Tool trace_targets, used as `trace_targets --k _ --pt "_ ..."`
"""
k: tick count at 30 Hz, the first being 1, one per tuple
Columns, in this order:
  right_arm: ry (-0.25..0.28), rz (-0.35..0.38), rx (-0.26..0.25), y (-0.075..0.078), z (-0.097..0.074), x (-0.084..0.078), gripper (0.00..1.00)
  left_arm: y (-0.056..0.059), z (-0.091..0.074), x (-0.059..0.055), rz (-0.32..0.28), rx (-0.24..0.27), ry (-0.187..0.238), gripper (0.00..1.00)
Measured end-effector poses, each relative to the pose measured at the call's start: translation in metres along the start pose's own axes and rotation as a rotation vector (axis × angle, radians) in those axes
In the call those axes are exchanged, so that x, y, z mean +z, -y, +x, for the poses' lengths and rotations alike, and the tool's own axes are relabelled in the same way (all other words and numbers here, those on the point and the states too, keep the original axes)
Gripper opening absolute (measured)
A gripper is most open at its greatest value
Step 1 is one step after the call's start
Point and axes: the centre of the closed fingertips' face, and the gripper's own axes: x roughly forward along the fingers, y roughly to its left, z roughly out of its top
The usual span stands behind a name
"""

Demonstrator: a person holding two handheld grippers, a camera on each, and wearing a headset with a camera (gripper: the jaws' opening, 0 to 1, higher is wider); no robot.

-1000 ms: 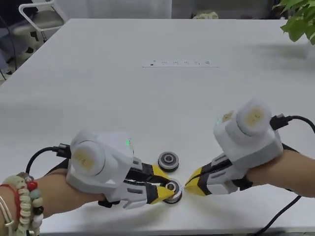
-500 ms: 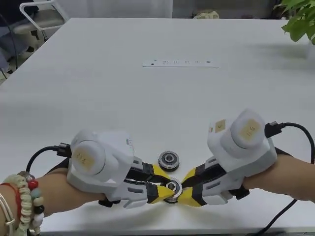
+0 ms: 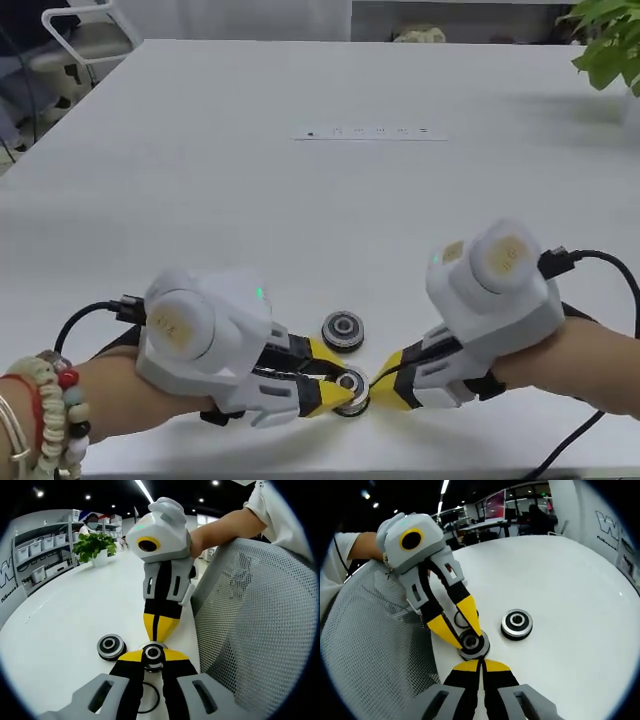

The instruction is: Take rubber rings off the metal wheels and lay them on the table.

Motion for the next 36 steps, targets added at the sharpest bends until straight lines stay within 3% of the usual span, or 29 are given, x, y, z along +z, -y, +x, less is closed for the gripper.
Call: trace_targets --k 4,9,19,23,24,25,27,36 --pt "0.0 0.107 0.005 0.002 -0.001 0.0 0.0 0.0 0.0 0.0 0.0 0.002 -0.002 0.08" --pt "0.008 0.167 0.016 0.002 -0.003 0.001 0.0 0.0 0.0 0.0 0.003 -0.001 -0.002 0.08" --pt "0.025 0.199 0.016 0.002 -0.005 0.002 0.0 -0.001 0.0 0.0 0.005 0.003 -0.004 0.08" --pt "0.061 0.222 0.013 0.004 -0.009 0.008 0.0 -0.003 -0.001 -0.001 0.001 0.008 -0.005 0.08" --pt "0.097 0.23 0.012 0.006 -0.011 0.015 0.0 -0.002 -0.001 -0.001 0.002 0.008 -0.005 0.08" --pt "0.111 0.266 0.039 0.002 -0.012 0.018 0.0 -0.003 -0.001 -0.001 0.003 0.01 -0.005 0.08" --pt "0.092 0.242 0.014 0.005 -0.011 0.012 0.0 -0.003 -0.001 -0.001 0.003 0.011 -0.005 0.08" --pt "0.086 0.285 0.047 -0.002 -0.012 0.016 0.0 -0.002 -0.001 -0.001 0.016 0.003 -0.001 0.08"
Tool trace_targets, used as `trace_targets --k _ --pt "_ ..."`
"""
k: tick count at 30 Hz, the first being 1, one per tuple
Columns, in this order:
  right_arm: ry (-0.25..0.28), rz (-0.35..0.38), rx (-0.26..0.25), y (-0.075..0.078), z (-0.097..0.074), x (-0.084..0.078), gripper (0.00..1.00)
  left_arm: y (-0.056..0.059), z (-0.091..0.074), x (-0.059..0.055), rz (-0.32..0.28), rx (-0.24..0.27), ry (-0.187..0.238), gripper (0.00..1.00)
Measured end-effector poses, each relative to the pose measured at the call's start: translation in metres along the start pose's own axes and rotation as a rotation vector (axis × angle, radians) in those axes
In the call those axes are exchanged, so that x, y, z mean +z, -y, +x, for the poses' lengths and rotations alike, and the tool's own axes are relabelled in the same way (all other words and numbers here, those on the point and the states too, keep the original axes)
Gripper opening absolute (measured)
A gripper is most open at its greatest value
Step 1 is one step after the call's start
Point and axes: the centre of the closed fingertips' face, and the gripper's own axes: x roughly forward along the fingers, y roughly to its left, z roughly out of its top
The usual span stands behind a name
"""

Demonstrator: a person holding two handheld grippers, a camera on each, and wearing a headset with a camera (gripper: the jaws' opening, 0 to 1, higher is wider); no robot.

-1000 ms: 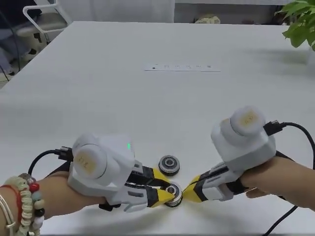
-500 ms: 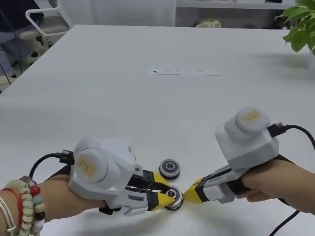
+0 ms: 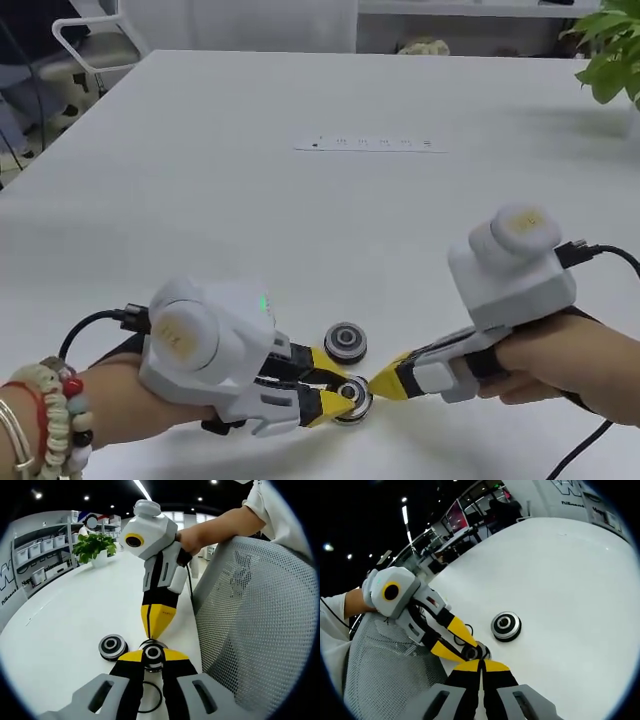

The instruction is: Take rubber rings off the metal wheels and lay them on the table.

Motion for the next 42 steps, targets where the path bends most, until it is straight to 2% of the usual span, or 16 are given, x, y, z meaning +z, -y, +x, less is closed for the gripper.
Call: trace_targets --k 3,16,17,18,20,22,24,28,32,36,37,42 --pt "0.001 0.016 0.006 -0.001 0.0 0.0 0.0 0.0 0.0 0.0 0.002 -0.001 0.0 0.08" --pt "0.018 -0.002 0.04 -0.011 0.001 0.006 0.0 0.0 0.0 0.0 -0.005 0.0 0.005 0.08" --pt "0.056 0.032 0.151 -0.032 0.0 0.013 0.0 0.0 0.0 0.001 -0.006 0.001 0.005 0.08" --pt "0.097 0.057 0.18 -0.039 -0.002 0.021 0.0 0.0 0.0 0.001 -0.007 0.003 0.006 0.08" --pt "0.082 -0.074 0.034 -0.019 -0.001 0.024 0.0 0.0 0.0 0.001 -0.002 0.004 0.008 0.08" --pt "0.067 -0.043 0.04 -0.02 0.003 0.02 0.0 0.0 0.0 0.001 -0.005 0.003 0.011 0.08" --pt "0.031 -0.104 0.008 -0.01 0.002 0.011 0.0 0.0 0.0 0.001 -0.007 0.003 0.012 0.08" --pt "-0.003 -0.202 -0.052 0.005 0.0 0.003 0.0 0.0 0.0 0.001 -0.005 0.003 0.011 0.08" --pt "0.013 -0.155 -0.019 0.0 0.001 0.005 0.01 0.0 0.0 0.001 -0.006 0.003 0.012 0.08" --pt "0.003 -0.137 -0.034 0.003 0.002 0.005 0.07 0.0 0.0 0.001 -0.006 0.003 0.012 0.08" --pt "-0.02 -0.135 -0.042 0.005 0.003 0.001 0.07 0.0 0.0 0.001 -0.006 0.003 0.012 0.08" --pt "-0.034 -0.172 -0.045 0.001 0.003 0.0 0.04 0.0 0.0 0.001 -0.007 0.003 0.013 0.08"
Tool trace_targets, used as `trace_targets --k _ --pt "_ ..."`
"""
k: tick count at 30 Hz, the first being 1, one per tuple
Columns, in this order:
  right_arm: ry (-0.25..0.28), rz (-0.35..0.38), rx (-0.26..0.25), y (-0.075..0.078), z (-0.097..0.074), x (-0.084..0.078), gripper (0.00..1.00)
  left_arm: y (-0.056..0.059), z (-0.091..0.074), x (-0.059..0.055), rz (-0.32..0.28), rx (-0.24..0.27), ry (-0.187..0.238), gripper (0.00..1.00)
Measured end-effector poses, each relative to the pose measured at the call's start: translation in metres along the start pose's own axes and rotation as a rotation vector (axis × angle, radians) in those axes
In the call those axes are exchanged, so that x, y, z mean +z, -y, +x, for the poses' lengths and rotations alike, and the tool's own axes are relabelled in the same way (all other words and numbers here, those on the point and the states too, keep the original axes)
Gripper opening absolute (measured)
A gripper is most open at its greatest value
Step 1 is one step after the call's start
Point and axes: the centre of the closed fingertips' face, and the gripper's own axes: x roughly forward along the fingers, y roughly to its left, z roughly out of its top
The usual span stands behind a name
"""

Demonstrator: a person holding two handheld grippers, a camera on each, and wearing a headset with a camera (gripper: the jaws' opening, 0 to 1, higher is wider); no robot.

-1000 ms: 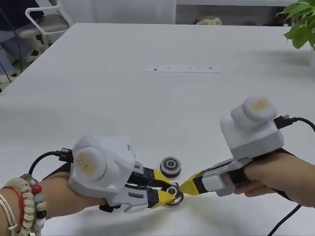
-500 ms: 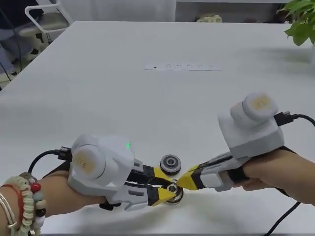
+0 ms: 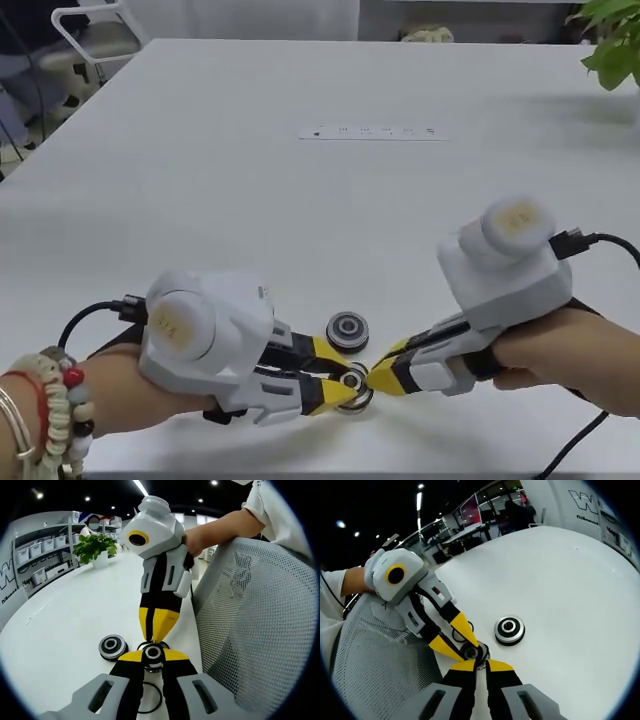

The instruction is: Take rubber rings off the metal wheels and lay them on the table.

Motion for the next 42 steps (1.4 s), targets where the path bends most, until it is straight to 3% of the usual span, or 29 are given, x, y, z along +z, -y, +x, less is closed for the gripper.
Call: trace_targets --k 8,9,11,14,17,25,29,31,32,37,38,39,42 --pt "-0.005 -0.024 -0.029 -0.002 0.001 0.006 0.0 -0.001 0.0 0.0 -0.001 0.004 0.005 0.08" --pt "-0.001 -0.016 -0.017 -0.004 0.0 0.008 0.0 -0.001 0.001 0.0 -0.001 0.004 0.005 0.08" --pt "0.021 0.069 0.021 -0.011 0.0 0.012 0.0 -0.001 0.001 0.0 0.0 0.004 0.004 0.08" --pt "0.028 0.056 0.006 -0.007 -0.002 0.013 0.0 -0.001 0.001 0.0 0.0 0.004 0.005 0.08" --pt "0.054 0.089 0.005 -0.003 -0.005 0.017 0.0 -0.001 0.001 0.0 -0.001 0.004 0.005 0.08" --pt "0.011 0.067 -0.019 -0.001 0.0 0.007 0.0 -0.001 0.001 0.0 -0.014 0.002 -0.007 0.08" --pt "0.021 0.075 -0.02 0.0 0.0 0.009 0.0 -0.001 -0.002 0.0 0.023 -0.016 -0.037 0.09" --pt "0.022 0.077 -0.024 0.002 -0.001 0.009 0.0 -0.002 -0.004 0.004 0.015 -0.019 -0.025 0.13" --pt "0.024 0.079 -0.026 0.003 -0.001 0.009 0.0 -0.001 -0.005 0.008 -0.023 -0.027 -0.007 0.17" --pt "0.034 0.093 -0.033 0.005 -0.004 0.01 0.0 -0.002 -0.011 0.021 -0.024 -0.037 0.021 0.31" --pt "0.037 0.096 -0.034 0.006 -0.004 0.01 0.0 -0.002 -0.012 0.025 -0.043 -0.042 0.032 0.34" --pt "0.038 0.099 -0.033 0.006 -0.004 0.01 0.0 0.001 -0.014 0.032 -0.104 -0.048 0.059 0.37" --pt "0.04 0.098 -0.035 0.007 -0.005 0.01 0.0 0.006 -0.021 0.041 -0.13 -0.078 0.079 0.53"
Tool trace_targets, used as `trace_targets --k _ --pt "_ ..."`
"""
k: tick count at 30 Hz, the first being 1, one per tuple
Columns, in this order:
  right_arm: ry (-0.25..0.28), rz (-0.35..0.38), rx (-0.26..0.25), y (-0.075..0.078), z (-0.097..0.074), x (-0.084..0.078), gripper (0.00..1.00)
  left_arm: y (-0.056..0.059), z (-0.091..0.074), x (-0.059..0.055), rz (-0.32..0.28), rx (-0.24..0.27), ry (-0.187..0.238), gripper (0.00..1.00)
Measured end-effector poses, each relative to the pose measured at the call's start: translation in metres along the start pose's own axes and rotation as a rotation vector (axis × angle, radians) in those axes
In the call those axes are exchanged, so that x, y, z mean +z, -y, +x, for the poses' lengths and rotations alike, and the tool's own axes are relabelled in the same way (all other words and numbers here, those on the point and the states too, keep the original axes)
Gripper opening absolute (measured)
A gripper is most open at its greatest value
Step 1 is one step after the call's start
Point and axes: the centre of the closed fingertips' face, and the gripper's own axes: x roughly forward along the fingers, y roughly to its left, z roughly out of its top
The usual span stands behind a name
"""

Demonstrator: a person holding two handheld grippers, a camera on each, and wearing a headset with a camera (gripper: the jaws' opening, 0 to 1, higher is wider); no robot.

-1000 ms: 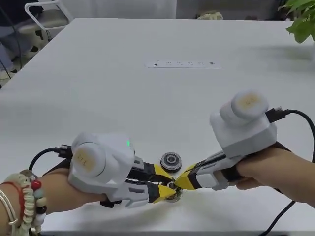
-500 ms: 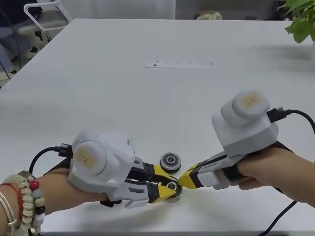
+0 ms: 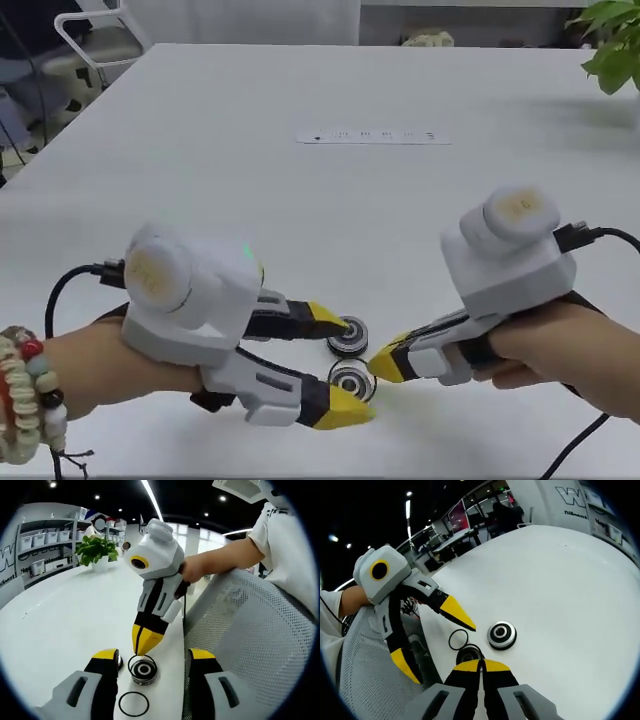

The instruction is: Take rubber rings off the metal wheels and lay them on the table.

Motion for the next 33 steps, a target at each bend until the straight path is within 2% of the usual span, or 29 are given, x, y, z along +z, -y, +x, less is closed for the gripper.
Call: trace_targets --k 2,4,6,10,16,21,25,33 --pt "0.001 0.0 -0.001 0.001 0.0 0.0 0.0 0.006 -0.004 0.003 0.024 -0.017 -0.011 0.61" --pt "0.002 -0.001 -0.001 0.0 -0.001 0.0 0.0 0.006 -0.01 0.006 0.049 -0.01 -0.024 0.65" --pt "0.004 0.001 0.001 0.0 -0.001 0.001 0.0 0.007 -0.016 0.011 0.041 -0.012 -0.031 0.7" --pt "0.008 0.001 0.002 0.0 -0.002 0.002 0.0 0.005 -0.031 0.028 0.058 0.022 0.019 0.82" --pt "0.017 0.002 0.004 0.0 -0.004 0.004 0.0 0.002 -0.058 0.038 0.088 0.079 0.035 0.85" --pt "0.027 0.003 0.001 0.001 -0.006 0.006 0.0 -0.001 -0.078 0.023 0.101 0.128 -0.014 0.92" --pt "0.038 0.009 0.0 0.002 -0.008 0.007 0.0 0.003 -0.09 0.016 0.093 0.152 -0.022 0.93" --pt "0.06 0.023 -0.005 0.004 -0.013 0.011 0.0 0.009 -0.1 0.002 0.059 0.205 -0.027 0.92"
